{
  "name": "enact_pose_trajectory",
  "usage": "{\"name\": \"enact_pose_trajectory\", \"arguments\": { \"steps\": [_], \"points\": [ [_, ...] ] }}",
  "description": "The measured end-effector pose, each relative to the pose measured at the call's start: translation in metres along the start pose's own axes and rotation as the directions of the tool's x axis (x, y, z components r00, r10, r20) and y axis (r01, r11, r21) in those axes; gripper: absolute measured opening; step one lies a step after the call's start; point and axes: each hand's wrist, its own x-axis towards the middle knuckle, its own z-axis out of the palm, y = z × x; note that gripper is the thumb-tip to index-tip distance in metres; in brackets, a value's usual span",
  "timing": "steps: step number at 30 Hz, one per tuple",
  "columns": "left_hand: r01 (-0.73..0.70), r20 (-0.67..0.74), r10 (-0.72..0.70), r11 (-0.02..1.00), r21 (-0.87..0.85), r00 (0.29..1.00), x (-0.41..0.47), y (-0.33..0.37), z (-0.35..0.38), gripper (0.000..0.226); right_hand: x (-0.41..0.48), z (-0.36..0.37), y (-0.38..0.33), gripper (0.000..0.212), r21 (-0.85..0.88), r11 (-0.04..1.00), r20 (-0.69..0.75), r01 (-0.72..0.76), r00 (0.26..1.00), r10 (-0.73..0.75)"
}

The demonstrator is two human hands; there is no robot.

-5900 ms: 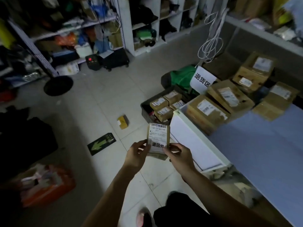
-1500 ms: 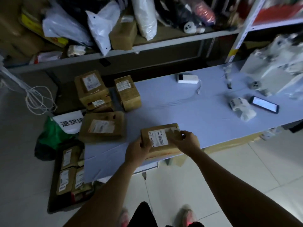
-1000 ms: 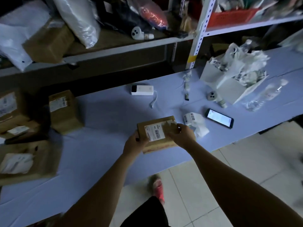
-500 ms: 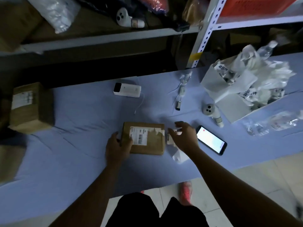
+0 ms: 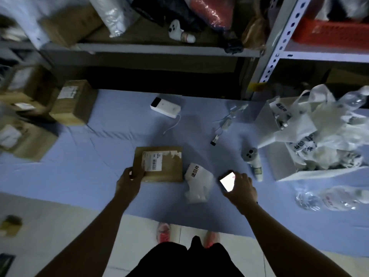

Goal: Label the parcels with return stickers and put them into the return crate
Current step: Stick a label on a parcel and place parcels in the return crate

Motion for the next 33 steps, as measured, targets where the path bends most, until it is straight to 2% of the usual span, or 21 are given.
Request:
{"name": "enact_pose_trajectory", "arguments": {
  "steps": [4,7,9,11,13,16,20,22,24,27,30,33],
  "points": [
    [-0.006,-0.002,0.006,1.0,-0.01,1.0,-0.007,-0.013,-0.007,0.052,0.001,0.0,0.001,0.079,-0.038,0.999,-0.024,-0.015,1.0,0.014],
    [-0.016,0.005,0.016,0.998,0.06,1.0,-0.004,-0.023,-0.017,0.068,0.004,-0.003,0.0,0.086,-0.015,0.999,-0.007,-0.042,0.999,0.042],
    [-0.046,0.049,0.042,0.995,0.087,0.998,0.003,-0.027,-0.026,0.081,0.005,-0.005,-0.003,0.087,0.081,0.993,-0.018,-0.08,0.996,0.082],
    [-0.084,0.113,0.073,0.992,0.092,0.991,0.012,-0.024,-0.037,0.093,0.003,-0.011,-0.014,0.075,0.225,0.971,-0.071,-0.078,0.993,0.096],
    [-0.154,0.152,0.133,0.979,0.132,0.979,0.025,-0.015,-0.046,0.106,0.002,-0.021,-0.032,0.065,0.331,0.943,-0.145,-0.026,0.986,0.079],
    [-0.285,0.26,0.224,0.931,0.227,0.939,0.042,-0.001,-0.051,0.126,-0.009,-0.037,-0.071,0.07,0.4,0.91,-0.254,0.111,0.967,-0.006],
    [-0.403,0.439,0.289,0.896,0.19,0.851,0.068,0.011,-0.05,0.143,-0.029,-0.047,-0.117,0.058,0.345,0.892,-0.308,0.293,0.933,-0.187],
    [-0.414,0.48,0.304,0.899,0.139,0.822,0.076,0.017,-0.048,0.144,-0.036,-0.05,-0.133,0.049,0.281,0.882,-0.299,0.379,0.908,-0.295],
    [-0.427,0.501,0.333,0.901,0.081,0.799,0.081,0.02,-0.046,0.142,-0.042,-0.047,-0.141,0.048,0.227,0.889,-0.255,0.398,0.905,-0.34],
    [-0.426,0.547,0.342,0.904,0.029,0.764,0.09,0.024,-0.05,0.141,-0.048,-0.043,-0.148,0.061,0.203,0.922,-0.151,0.331,0.94,-0.305],
    [-0.458,0.575,0.359,0.888,0.031,0.735,0.096,0.025,-0.055,0.134,-0.049,-0.042,-0.15,0.063,0.208,0.93,-0.073,0.303,0.953,-0.294],
    [-0.476,0.514,0.402,0.879,0.014,0.758,0.092,0.022,-0.056,0.129,-0.049,-0.046,-0.151,0.066,0.157,0.939,-0.033,0.307,0.951,-0.306]
  ]
}}
